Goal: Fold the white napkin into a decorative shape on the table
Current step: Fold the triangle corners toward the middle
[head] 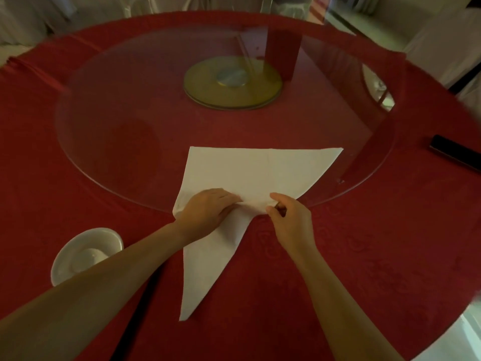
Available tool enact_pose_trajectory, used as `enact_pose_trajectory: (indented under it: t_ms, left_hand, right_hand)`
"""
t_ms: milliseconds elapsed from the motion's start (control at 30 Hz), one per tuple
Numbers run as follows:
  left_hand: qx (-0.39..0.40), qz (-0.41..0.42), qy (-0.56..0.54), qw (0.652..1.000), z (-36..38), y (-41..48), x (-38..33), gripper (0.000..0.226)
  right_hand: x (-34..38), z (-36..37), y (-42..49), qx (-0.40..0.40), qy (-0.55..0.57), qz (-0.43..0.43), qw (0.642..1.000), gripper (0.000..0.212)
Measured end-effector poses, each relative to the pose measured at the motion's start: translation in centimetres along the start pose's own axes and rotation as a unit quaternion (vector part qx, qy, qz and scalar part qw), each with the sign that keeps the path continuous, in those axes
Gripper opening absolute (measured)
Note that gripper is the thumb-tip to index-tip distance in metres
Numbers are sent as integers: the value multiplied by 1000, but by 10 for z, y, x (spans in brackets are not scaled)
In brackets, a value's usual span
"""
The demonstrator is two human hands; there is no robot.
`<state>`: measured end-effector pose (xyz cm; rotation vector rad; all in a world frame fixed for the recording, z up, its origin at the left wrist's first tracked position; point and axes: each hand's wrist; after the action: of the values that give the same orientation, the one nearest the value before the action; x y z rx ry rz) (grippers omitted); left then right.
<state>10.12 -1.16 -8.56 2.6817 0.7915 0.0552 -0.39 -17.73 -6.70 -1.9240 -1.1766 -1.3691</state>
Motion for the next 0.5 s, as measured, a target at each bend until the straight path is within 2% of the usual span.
enact_pose_trajectory:
  t_ms: [200, 267, 333, 400, 500]
  left_hand:
    - [-41, 11, 55, 998, -49, 24, 1, 22]
    - [-55, 6, 67, 996, -69, 33, 4, 27]
    - [-63, -16, 54, 996, -90, 41, 8, 39]
    - [-62, -29, 31, 997, -114, 50, 10, 38]
    - [-59, -10, 21, 998, -152, 64, 8, 48]
  right_hand:
    - [43, -30, 21, 15, -116, -87, 989, 14]
    - [65, -42, 34, 24, -150, -125, 980, 14]
    - [91, -57, 46, 49, -128, -135, 981, 11]
    - [119, -75, 51, 89, -68, -109, 988, 9]
    - [151, -102, 47, 113, -49, -109, 986, 13]
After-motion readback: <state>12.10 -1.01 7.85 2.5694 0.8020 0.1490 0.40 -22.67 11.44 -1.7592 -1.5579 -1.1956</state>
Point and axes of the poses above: each hand's wrist, its own y-axis towards the middle knuckle, its own z-axis out of the palm, x = y × z, and after that the axes turned 15 degrees about y, right-handed
